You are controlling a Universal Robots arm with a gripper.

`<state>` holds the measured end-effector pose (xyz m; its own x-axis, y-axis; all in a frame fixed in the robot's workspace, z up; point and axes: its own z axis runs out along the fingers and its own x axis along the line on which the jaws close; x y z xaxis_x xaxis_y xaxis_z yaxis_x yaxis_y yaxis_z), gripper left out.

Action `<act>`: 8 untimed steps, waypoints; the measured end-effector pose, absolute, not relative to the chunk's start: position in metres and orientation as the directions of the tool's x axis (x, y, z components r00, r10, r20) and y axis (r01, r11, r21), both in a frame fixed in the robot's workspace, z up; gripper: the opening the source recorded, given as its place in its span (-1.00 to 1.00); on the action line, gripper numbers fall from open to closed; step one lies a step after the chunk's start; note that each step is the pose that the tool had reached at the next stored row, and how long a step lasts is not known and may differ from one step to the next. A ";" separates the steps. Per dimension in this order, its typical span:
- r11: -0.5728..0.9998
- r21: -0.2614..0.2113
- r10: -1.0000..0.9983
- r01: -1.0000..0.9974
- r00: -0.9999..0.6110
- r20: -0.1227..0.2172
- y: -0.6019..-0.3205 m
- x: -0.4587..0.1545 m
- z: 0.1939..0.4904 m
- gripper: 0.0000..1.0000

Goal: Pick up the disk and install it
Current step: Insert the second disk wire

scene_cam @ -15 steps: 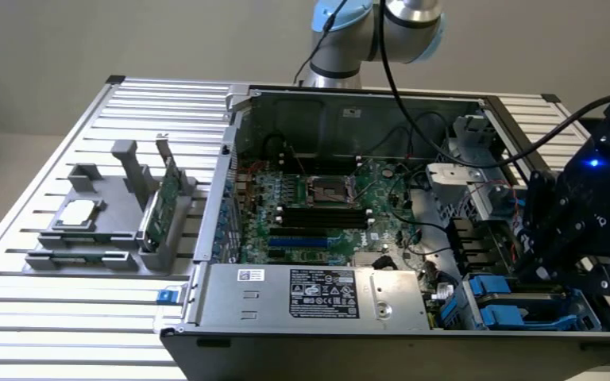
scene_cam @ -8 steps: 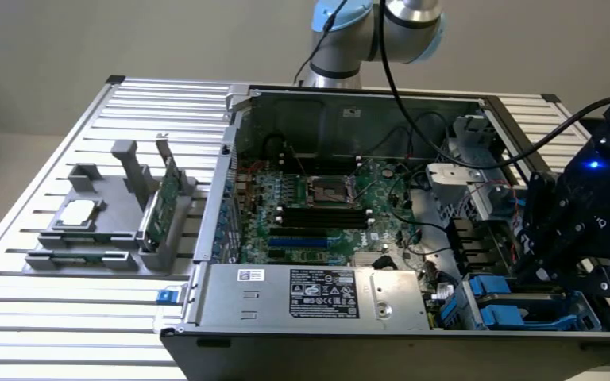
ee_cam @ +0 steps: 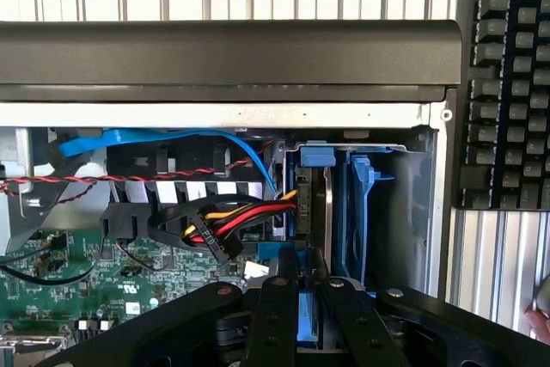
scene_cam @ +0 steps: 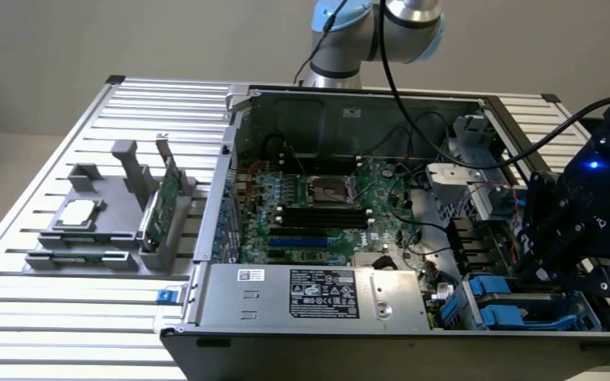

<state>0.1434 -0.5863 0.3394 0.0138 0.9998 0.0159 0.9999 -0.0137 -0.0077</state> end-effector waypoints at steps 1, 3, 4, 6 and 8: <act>-0.014 -0.008 1.000 1.000 0.014 0.016 -0.586 0.143 0.340 -0.67; -0.014 -0.008 1.000 1.000 0.014 0.016 -0.586 0.143 0.341 -0.67; -0.014 -0.008 1.000 1.000 0.014 0.015 -0.586 0.143 0.342 -0.67; -0.014 -0.008 1.000 1.000 0.014 0.015 -0.586 0.143 0.344 -0.67; -0.014 -0.008 1.000 1.000 0.014 0.016 -0.586 0.143 0.344 -0.67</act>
